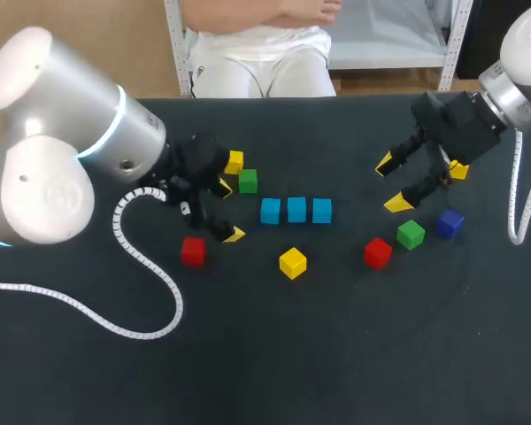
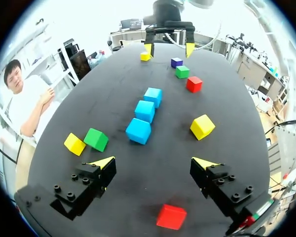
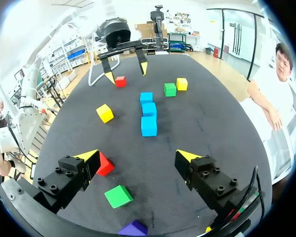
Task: Place the blue cubes, place green cubes on the blue cubes, place the yellow cubes on the green cubes, then place the red cubes on the yellow cubes, and place purple cube on the red cubes.
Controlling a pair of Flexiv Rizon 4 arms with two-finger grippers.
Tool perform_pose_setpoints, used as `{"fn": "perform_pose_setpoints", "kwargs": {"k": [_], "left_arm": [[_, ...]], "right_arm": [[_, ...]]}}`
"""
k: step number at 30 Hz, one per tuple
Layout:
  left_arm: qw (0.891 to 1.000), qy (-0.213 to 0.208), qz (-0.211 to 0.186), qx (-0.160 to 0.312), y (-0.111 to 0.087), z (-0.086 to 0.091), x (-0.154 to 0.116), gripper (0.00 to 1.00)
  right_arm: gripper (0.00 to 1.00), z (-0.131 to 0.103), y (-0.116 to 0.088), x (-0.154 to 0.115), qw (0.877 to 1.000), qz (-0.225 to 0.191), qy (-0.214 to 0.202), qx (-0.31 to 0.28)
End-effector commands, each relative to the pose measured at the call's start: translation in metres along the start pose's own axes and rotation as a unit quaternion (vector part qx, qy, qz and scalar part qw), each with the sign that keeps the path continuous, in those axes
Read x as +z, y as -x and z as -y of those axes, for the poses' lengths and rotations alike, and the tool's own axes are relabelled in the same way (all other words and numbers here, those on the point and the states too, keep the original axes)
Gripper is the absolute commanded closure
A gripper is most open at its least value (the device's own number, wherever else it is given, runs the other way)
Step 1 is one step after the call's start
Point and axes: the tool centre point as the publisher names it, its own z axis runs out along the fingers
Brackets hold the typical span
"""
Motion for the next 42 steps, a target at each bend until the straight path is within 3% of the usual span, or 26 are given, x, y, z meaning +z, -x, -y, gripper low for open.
{"fn": "perform_pose_setpoints", "kwargs": {"k": [1, 6, 13, 28, 42], "left_arm": [[1.0, -0.01, 0.01, 0.015, 0.002, -0.002, -0.001, 0.0], [0.998, -0.032, 0.01, 0.054, 0.016, -0.01, -0.004, 0.0], [0.988, -0.1, 0.022, 0.117, 0.038, -0.02, 0.001, 0.0], [0.981, -0.129, -0.007, 0.146, 0.048, -0.023, 0.018, 0.0], [0.979, -0.148, -0.026, 0.138, 0.035, -0.035, 0.046, 0.0]], "right_arm": [[0.0, -0.001, 0.0, 0.0, 1.0, 0.001, -0.001, -0.001], [0.0, -0.001, 0.0, 0.0, 1.0, 0.001, -0.001, -0.001], [0.0, -0.001, 0.0, 0.0, 1.0, 0.001, -0.001, -0.001], [0.0, -0.001, 0.0, 0.0, 1.0, 0.001, -0.001, -0.001], [0.0, -0.001, 0.0, 0.0, 1.0, 0.001, -0.001, -0.001]]}}
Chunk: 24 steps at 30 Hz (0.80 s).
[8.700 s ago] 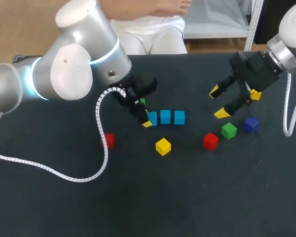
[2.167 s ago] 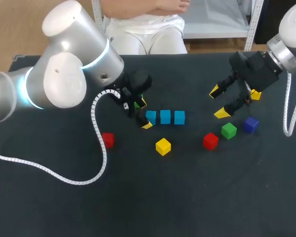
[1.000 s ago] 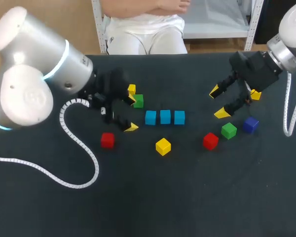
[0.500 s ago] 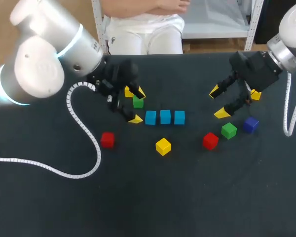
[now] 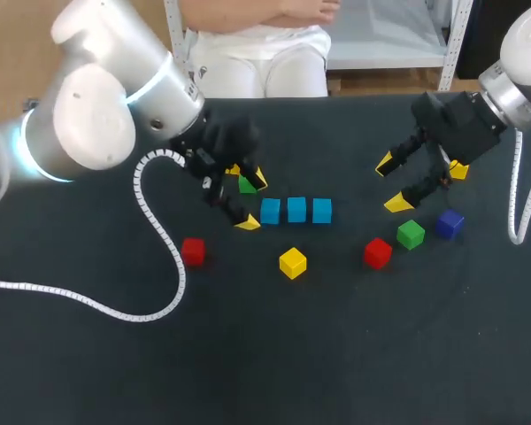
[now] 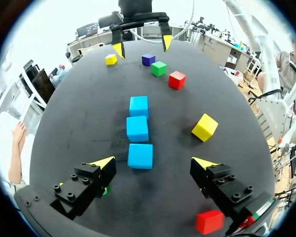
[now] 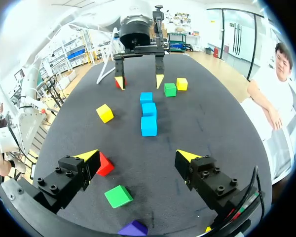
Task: Place the blue cubes, place green cubes on the blue cubes, place the yellow cubes on the green cubes, then place the red cubes on the yellow cubes, and place purple cube on the red cubes.
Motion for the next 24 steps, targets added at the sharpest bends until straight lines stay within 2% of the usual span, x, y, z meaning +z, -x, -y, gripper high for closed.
{"fn": "perform_pose_setpoints", "kwargs": {"k": [1, 8, 24], "left_arm": [[1.0, -0.024, -0.006, 0.0, 0.003, -0.015, 0.005, 0.0], [0.999, -0.03, -0.02, 0.006, 0.007, -0.024, 0.009, 0.0], [0.998, -0.044, -0.032, -0.021, -0.004, -0.017, 0.016, 0.0]], "right_arm": [[0.0, -0.001, 0.0, 0.0, 1.0, 0.001, -0.001, -0.001], [0.0, -0.001, 0.0, 0.0, 1.0, 0.001, -0.001, -0.001], [0.0, -0.001, 0.0, 0.0, 1.0, 0.001, -0.001, -0.001]]}}
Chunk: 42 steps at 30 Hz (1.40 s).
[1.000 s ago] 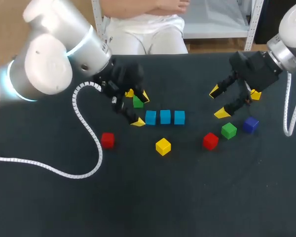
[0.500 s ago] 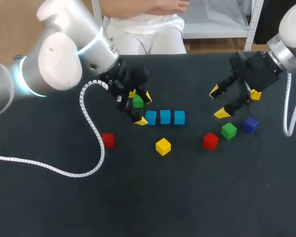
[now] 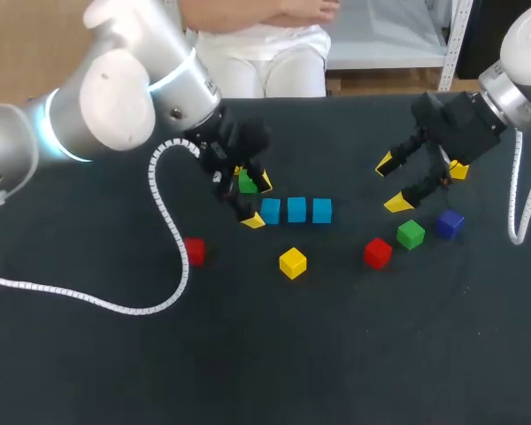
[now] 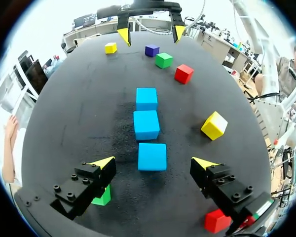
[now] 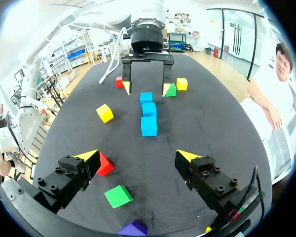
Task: Place the blue cubes, place green cubes on the blue cubes, place the yellow cubes on the green cubes, then place the red cubes on the yellow cubes, and place purple cube on the red cubes.
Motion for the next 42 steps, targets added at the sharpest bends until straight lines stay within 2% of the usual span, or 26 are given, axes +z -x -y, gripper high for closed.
{"fn": "perform_pose_setpoints", "kwargs": {"k": [1, 8, 11, 14, 27, 29, 30, 32, 35, 39, 40, 41, 42], "left_arm": [[1.0, -0.004, -0.003, -0.003, 0.001, -0.004, 0.001, 0.0], [1.0, -0.006, -0.01, -0.006, 0.003, -0.007, 0.003, 0.0], [1.0, -0.008, -0.009, -0.011, 0.003, -0.007, 0.004, 0.08], [1.0, -0.009, -0.007, -0.015, 0.002, -0.008, 0.005, 0.1], [1.0, -0.012, -0.003, -0.022, 0.003, -0.008, 0.01, 0.13], [1.0, -0.012, -0.003, -0.024, 0.003, -0.008, 0.01, 0.2], [1.0, -0.012, -0.004, -0.025, 0.002, -0.008, 0.01, 0.3], [1.0, -0.012, -0.004, -0.028, 0.002, -0.008, 0.01, 0.4], [0.999, -0.012, -0.005, -0.032, 0.001, -0.007, 0.011, 0.73], [0.999, -0.015, -0.006, -0.036, 0.001, -0.006, 0.012, 0.83], [0.999, -0.015, -0.006, -0.036, 0.001, -0.006, 0.013, 0.94], [0.999, -0.016, -0.006, -0.037, 0.002, -0.006, 0.014, 1.0], [0.999, -0.014, -0.009, -0.041, 0.003, -0.005, 0.014, 1.0]], "right_arm": [[0.0, -0.001, 0.0, 0.0, 1.0, 0.001, -0.001, -0.001], [0.0, -0.001, 0.0, 0.0, 1.0, 0.001, -0.001, -0.001], [0.0, -0.001, 0.0, 0.0, 1.0, 0.001, -0.001, -0.001], [0.0, -0.001, 0.0, 0.0, 1.0, 0.001, -0.001, -0.001], [0.0, -0.001, 0.0, 0.0, 1.0, 0.001, -0.001, -0.001], [0.0, -0.001, 0.0, 0.0, 1.0, 0.001, -0.001, -0.001], [0.0, -0.001, 0.0, 0.0, 1.0, 0.001, -0.001, -0.001], [0.0, -0.001, 0.0, 0.0, 1.0, 0.001, -0.001, -0.001], [0.0, -0.001, 0.0, 0.0, 1.0, 0.001, -0.001, -0.001], [0.0, -0.001, 0.0, 0.0, 1.0, 0.001, -0.001, -0.001], [0.0, -0.001, 0.0, 0.0, 1.0, 0.001, -0.001, -0.001], [0.0, -0.001, 0.0, 0.0, 1.0, 0.001, -0.001, -0.001], [0.0, -0.001, 0.0, 0.0, 1.0, 0.001, -0.001, -0.001]]}}
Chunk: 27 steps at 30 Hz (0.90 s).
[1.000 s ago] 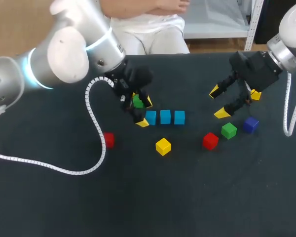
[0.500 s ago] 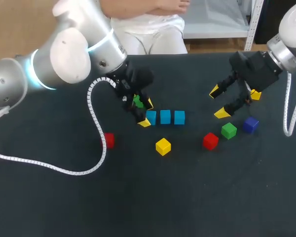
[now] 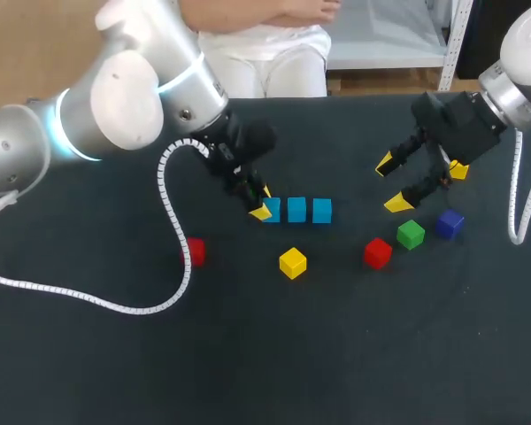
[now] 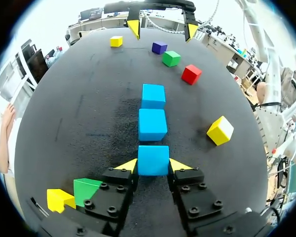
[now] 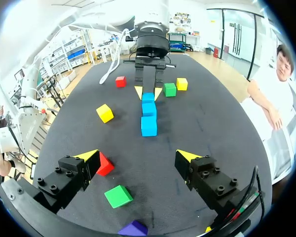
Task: Place the blue cubes, place green cubes on the blue cubes, place the yellow cubes on the green cubes, then place the red cubes on the yellow cubes, and place purple cube on the red cubes.
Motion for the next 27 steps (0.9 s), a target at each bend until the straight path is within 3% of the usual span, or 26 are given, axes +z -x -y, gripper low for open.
{"fn": "perform_pose_setpoints", "kwargs": {"k": [1, 11, 27], "left_arm": [[1.0, 0.001, -0.008, -0.007, 0.003, 0.0, 0.002, 1.0], [0.998, 0.036, -0.034, -0.041, 0.007, 0.012, -0.009, 1.0], [0.997, 0.039, -0.031, -0.054, 0.001, 0.014, -0.004, 1.0]], "right_arm": [[0.0, -0.001, 0.0, 0.0, 1.0, 0.001, -0.001, -0.001], [0.0, -0.001, 0.0, 0.0, 1.0, 0.001, -0.001, -0.001], [0.0, -0.001, 0.0, 0.0, 1.0, 0.001, -0.001, -0.001]]}}
